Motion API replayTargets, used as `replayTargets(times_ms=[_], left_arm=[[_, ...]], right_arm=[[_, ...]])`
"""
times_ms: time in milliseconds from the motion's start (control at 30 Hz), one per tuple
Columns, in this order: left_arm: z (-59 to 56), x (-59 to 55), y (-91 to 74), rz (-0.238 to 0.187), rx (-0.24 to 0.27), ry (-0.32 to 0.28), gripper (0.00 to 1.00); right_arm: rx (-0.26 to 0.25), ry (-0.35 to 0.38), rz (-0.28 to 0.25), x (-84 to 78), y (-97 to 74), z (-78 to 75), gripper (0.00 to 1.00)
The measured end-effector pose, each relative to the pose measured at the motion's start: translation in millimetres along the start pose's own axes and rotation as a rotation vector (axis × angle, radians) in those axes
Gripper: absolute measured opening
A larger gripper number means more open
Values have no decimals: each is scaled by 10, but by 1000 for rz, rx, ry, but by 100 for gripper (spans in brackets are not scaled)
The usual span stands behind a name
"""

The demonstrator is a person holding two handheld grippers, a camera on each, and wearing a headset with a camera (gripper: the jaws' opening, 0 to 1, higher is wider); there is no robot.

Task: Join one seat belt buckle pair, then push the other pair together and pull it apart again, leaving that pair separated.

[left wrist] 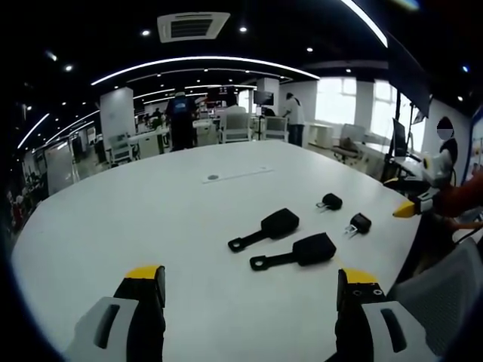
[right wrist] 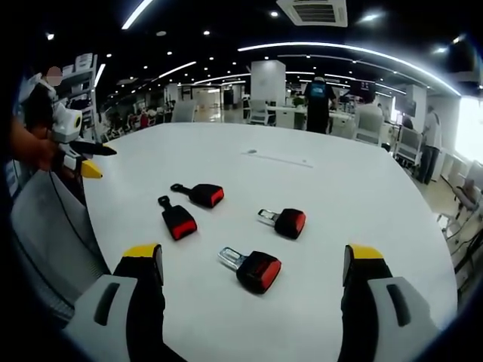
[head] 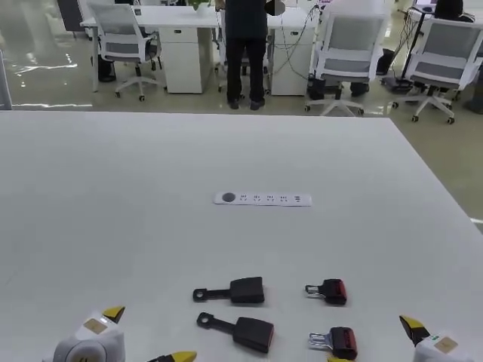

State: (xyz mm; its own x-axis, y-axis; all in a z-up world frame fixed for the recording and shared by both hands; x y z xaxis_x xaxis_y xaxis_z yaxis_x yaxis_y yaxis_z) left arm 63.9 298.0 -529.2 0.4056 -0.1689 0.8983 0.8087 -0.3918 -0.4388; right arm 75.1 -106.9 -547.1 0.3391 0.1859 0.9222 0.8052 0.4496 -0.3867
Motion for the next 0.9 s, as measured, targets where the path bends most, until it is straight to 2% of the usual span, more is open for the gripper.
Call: replayTargets(times_ms=[133,667,900], left_arm=[[-38,22,-15,1,-3,-2,97],[-74,39,-1,3,-17,3,96],[-39,-19,45,10,-24,-4,96]], right_arm=[[-3,0,3,-8,-21,-10,99],[16,-9,8,-3,36,-3,99],[36,-2,15,-23,72,15,98]])
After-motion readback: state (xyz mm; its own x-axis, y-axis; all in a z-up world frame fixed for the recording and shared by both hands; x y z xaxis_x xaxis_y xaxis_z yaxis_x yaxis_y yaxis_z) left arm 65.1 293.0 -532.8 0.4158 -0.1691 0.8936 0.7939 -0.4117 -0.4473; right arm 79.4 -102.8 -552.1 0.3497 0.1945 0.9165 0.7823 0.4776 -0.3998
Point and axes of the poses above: the centre of the closed fingertips' face, and the gripper's own axes: y roughly forward along the fingers, z roughly to its left, x roughly out of its top, the point moved 8 cm from there along -y, roughly backward along the fingers, and after that the axes turned 4 degrees about -z, right-handed, at the moved point
